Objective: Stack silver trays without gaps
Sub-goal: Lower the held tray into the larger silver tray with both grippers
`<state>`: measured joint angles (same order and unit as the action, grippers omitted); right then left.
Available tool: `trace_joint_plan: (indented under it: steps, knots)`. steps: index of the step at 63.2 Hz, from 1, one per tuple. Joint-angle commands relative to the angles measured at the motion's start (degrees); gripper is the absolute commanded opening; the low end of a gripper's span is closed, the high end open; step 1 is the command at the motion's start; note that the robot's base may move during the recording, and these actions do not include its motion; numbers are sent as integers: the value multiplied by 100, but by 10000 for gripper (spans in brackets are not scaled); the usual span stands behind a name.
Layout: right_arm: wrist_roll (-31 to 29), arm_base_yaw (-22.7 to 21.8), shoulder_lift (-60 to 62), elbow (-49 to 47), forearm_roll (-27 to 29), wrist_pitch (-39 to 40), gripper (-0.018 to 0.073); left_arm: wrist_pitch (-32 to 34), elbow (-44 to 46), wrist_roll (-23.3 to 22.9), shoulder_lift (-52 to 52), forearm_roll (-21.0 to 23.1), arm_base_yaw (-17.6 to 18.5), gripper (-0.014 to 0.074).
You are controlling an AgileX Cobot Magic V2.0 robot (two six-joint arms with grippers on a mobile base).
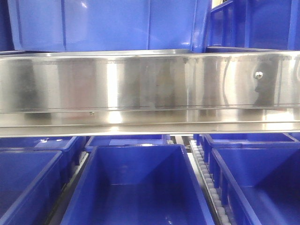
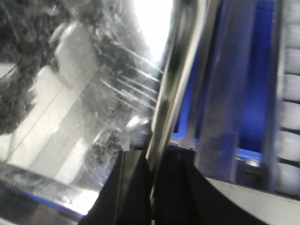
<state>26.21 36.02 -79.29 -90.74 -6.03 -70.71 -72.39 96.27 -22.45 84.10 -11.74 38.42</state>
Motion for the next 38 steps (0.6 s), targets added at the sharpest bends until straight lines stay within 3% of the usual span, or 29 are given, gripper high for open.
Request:
trace_joint_plan:
  steps: [1, 18, 38]
  knots:
    - [-118, 36, -93, -200, 436, 832, 56, 368, 335, 276, -11, 244, -254, -48]
    - [-39, 32, -960, -200, 561, 1556, 56, 369, 347, 587, 469, 285, -1068, -48]
    - [16, -249, -1427, -200, 639, 2099, 58, 528, 347, 803, 979, 307, -1424, -45]
